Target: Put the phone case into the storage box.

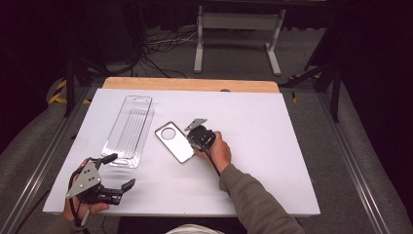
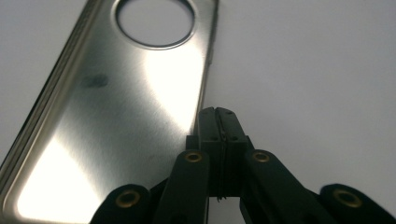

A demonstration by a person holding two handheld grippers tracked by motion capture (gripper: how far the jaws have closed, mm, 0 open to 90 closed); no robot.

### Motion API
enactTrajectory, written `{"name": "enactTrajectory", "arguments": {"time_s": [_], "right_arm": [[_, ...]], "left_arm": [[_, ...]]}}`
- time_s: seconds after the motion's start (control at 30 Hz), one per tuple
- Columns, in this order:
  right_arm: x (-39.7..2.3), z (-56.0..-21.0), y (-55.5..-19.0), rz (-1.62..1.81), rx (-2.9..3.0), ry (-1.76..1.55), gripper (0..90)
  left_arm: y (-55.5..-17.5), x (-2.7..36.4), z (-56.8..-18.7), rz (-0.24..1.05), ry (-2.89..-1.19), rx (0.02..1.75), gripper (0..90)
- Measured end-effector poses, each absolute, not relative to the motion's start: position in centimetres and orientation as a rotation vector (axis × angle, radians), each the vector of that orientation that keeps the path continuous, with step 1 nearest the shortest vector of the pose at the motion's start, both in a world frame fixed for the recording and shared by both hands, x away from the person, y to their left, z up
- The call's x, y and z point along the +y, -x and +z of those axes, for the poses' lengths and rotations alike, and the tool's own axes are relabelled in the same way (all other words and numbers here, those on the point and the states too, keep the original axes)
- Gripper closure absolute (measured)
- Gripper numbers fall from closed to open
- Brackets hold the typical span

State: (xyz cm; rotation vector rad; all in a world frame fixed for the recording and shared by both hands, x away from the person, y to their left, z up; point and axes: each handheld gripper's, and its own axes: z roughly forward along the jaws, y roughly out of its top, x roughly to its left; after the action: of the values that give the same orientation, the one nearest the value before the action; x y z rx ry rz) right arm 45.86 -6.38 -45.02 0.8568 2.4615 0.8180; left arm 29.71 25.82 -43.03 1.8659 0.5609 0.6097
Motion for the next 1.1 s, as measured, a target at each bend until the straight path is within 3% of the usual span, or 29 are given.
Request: {"name": "enactTrajectory", "arguments": {"time_s": [0.47,1.1], "right_arm": [[-6.0,-45.3,-40.9,0.909,2.55,-0.715,90.0],[-5.4,-45.7,-40.2,0.973,2.574,-0.589,90.0]], "left_arm": [[-30.1,25.6,-43.1,0.601,-1.868,0.569,5.0],[-30.1,25.6,-43.1,0.604,-1.867,0.568,5.0]]}}
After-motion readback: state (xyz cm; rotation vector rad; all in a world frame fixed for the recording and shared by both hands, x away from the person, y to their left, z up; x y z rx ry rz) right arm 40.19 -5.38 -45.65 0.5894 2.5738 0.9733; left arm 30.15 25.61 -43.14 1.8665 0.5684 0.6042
